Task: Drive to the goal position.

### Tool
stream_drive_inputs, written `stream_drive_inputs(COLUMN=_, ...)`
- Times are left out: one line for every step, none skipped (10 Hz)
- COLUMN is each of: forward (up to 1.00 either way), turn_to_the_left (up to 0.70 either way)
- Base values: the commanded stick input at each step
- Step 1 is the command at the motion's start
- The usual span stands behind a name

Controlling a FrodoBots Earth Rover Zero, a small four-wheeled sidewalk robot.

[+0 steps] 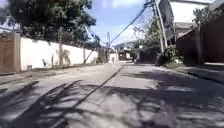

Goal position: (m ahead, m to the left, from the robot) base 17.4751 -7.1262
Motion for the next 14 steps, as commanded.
stream_drive_inputs(forward=1.00, turn_to_the_left=-0.23)
stream_drive_inputs(forward=1.00, turn_to_the_left=-0.23)
stream_drive_inputs(forward=1.00, turn_to_the_left=-0.23)
stream_drive_inputs(forward=1.00, turn_to_the_left=-0.23)
stream_drive_inputs(forward=1.00, turn_to_the_left=-0.23)
stream_drive_inputs(forward=1.00, turn_to_the_left=-0.23)
stream_drive_inputs(forward=1.00, turn_to_the_left=-0.23)
stream_drive_inputs(forward=1.00, turn_to_the_left=-0.23)
stream_drive_inputs(forward=1.00, turn_to_the_left=-0.23)
stream_drive_inputs(forward=1.00, turn_to_the_left=-0.23)
stream_drive_inputs(forward=1.00, turn_to_the_left=-0.23)
stream_drive_inputs(forward=1.00, turn_to_the_left=-0.23)
stream_drive_inputs(forward=1.00, turn_to_the_left=-0.23)
stream_drive_inputs(forward=1.00, turn_to_the_left=-0.23)
